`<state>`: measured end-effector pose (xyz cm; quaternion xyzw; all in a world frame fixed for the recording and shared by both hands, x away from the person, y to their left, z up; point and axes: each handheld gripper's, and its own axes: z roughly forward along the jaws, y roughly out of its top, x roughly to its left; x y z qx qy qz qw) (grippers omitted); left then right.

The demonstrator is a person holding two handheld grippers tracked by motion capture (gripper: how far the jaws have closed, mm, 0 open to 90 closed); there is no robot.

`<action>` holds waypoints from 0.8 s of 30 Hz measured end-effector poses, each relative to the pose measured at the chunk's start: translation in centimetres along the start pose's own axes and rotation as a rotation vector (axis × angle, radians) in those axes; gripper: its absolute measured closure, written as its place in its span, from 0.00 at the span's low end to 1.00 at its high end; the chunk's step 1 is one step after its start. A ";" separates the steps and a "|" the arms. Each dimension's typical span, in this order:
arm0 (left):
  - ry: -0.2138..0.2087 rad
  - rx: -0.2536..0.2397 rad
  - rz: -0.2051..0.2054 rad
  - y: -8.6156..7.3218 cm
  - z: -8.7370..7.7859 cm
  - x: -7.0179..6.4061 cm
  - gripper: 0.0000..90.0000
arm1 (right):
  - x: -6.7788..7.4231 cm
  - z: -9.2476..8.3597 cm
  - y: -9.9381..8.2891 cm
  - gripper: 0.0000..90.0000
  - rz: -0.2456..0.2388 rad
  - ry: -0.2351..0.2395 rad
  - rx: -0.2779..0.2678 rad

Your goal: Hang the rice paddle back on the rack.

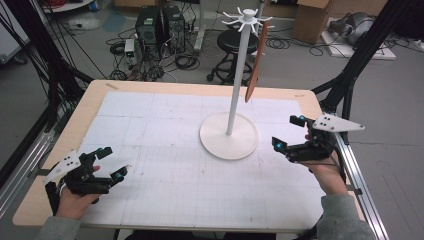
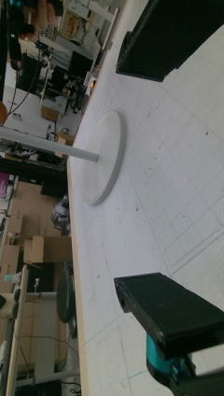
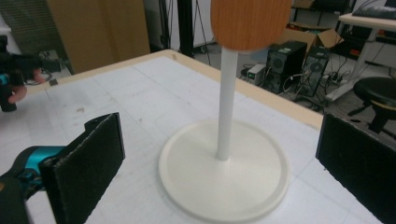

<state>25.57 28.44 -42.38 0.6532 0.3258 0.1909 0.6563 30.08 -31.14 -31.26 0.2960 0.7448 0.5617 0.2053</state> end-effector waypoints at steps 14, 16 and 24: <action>-0.003 0.013 0.006 -0.1 0.5 0.0 0.02 | 1.1 -0.1 -5.9 0.00 0.064 -0.006 0.021; -0.001 0.014 0.007 -0.1 0.5 0.0 0.02 | 1.1 -0.3 -6.5 0.00 0.075 -0.011 0.013; 0.001 0.018 0.013 -0.1 0.4 -0.1 0.02 | 1.1 -1.1 -7.9 0.00 0.096 -0.040 -0.006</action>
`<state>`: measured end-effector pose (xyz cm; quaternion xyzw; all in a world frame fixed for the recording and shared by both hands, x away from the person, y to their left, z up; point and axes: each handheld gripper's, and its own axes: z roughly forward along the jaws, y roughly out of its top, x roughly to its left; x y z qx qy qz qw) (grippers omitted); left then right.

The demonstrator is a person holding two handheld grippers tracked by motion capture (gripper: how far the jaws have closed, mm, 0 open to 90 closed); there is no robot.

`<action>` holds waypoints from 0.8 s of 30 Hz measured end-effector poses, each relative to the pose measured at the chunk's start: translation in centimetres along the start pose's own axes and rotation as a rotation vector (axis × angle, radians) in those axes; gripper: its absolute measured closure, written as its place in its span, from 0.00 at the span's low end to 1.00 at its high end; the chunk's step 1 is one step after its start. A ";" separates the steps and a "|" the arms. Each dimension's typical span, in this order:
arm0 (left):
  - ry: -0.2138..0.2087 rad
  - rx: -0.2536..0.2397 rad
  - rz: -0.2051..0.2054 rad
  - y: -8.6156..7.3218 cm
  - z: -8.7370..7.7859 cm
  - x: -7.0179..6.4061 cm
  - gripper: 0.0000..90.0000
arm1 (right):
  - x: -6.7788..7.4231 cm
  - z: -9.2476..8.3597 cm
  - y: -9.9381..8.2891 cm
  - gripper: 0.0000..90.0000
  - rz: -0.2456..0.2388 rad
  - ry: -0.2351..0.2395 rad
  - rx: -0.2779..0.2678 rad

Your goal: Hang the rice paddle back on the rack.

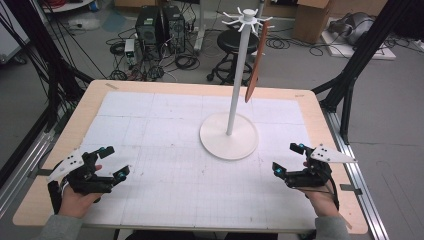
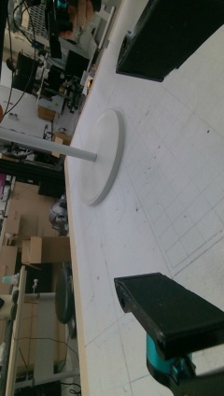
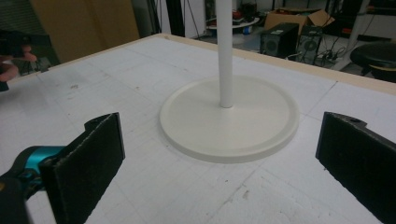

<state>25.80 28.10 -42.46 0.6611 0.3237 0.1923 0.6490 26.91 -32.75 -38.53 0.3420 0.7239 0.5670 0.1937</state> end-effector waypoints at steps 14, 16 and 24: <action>0.000 0.016 0.029 0.0 -0.1 -0.2 0.02 | 0.3 -1.9 -2.6 0.00 0.036 -0.052 -0.040; 0.002 0.022 0.037 0.0 -0.2 -0.3 0.02 | 0.4 -2.2 -2.9 0.00 0.045 -0.066 -0.053; -0.001 0.019 0.042 0.1 -0.4 -0.5 0.02 | 1.1 -3.5 -5.4 0.00 0.113 -0.132 -0.081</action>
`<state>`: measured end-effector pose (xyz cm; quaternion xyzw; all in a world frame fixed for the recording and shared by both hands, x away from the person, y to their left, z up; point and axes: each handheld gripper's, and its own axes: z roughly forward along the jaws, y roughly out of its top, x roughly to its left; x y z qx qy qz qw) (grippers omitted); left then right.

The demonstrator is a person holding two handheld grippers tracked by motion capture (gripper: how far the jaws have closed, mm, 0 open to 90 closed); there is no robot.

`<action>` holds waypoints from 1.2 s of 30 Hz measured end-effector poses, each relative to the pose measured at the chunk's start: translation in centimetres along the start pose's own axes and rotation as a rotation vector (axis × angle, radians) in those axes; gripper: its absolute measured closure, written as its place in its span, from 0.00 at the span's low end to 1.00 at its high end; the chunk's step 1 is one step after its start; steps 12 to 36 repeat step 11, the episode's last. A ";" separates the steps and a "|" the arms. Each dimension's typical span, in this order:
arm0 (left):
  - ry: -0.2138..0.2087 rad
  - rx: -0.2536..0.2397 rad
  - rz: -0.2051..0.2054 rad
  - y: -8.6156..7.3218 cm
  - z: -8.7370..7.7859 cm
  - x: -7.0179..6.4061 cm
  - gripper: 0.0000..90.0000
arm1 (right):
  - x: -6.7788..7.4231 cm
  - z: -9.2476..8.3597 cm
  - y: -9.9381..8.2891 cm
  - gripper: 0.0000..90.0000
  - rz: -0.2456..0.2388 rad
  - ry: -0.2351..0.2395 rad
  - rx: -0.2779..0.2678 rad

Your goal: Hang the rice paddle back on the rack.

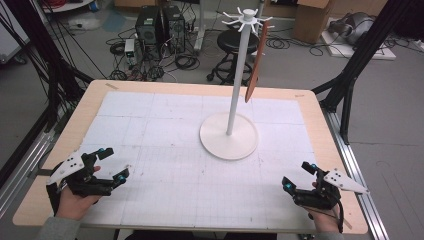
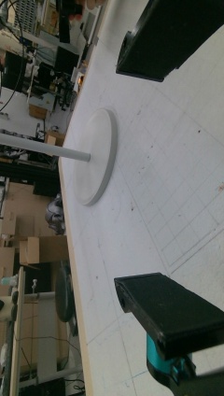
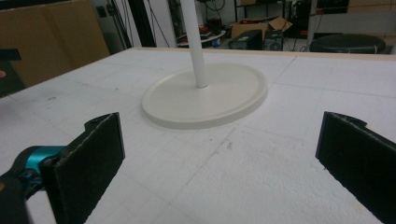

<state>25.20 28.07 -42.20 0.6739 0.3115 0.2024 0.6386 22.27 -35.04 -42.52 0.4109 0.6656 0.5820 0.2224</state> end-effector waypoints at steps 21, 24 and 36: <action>0.006 0.012 -0.001 0.0 0.2 -0.1 0.02 | -0.3 -0.3 -0.2 0.00 -0.015 0.005 0.006; 0.006 0.012 -0.001 0.0 0.2 -0.1 0.02 | -0.3 -0.3 -0.2 0.00 -0.015 0.005 0.006; 0.006 0.012 -0.001 0.0 0.2 -0.1 0.02 | -0.3 -0.3 -0.2 0.00 -0.015 0.005 0.006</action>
